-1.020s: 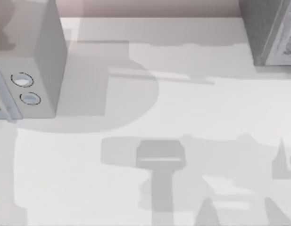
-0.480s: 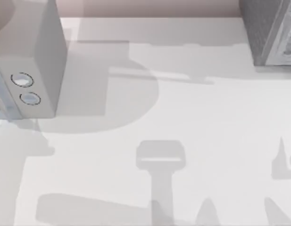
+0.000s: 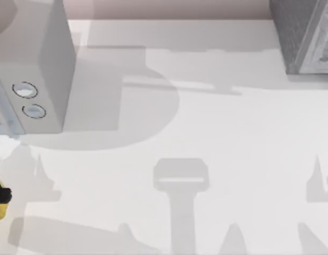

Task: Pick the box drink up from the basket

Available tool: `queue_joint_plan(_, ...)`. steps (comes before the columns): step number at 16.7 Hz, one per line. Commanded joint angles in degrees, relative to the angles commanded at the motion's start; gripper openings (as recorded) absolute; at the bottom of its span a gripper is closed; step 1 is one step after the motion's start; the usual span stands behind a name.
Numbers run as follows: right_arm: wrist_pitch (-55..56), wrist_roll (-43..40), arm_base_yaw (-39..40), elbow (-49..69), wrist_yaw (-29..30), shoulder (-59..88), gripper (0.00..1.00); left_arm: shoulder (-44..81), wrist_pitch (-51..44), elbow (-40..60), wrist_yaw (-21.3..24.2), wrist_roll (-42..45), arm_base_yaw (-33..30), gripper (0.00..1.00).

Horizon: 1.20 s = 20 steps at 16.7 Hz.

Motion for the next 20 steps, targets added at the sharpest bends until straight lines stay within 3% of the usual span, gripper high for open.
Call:
queue_joint_plan(6,0.00,0.00,0.00,0.00,0.00,0.00,1.00,0.89,0.25,0.01,-0.34,0.05,-0.10,0.00)
queue_joint_plan(9,0.00,0.00,0.00,0.00,0.00,0.00,1.00,5.93,3.39,0.78,-3.80,-0.09,-2.59,0.00)
queue_joint_plan(13,0.00,0.00,0.00,0.00,0.00,0.00,1.00,18.17,12.71,4.01,-12.68,0.26,-9.00,0.00)
queue_joint_plan(20,0.00,0.00,0.00,0.00,0.00,0.00,1.00,47.90,36.28,13.07,-33.75,1.99,-24.36,0.00)
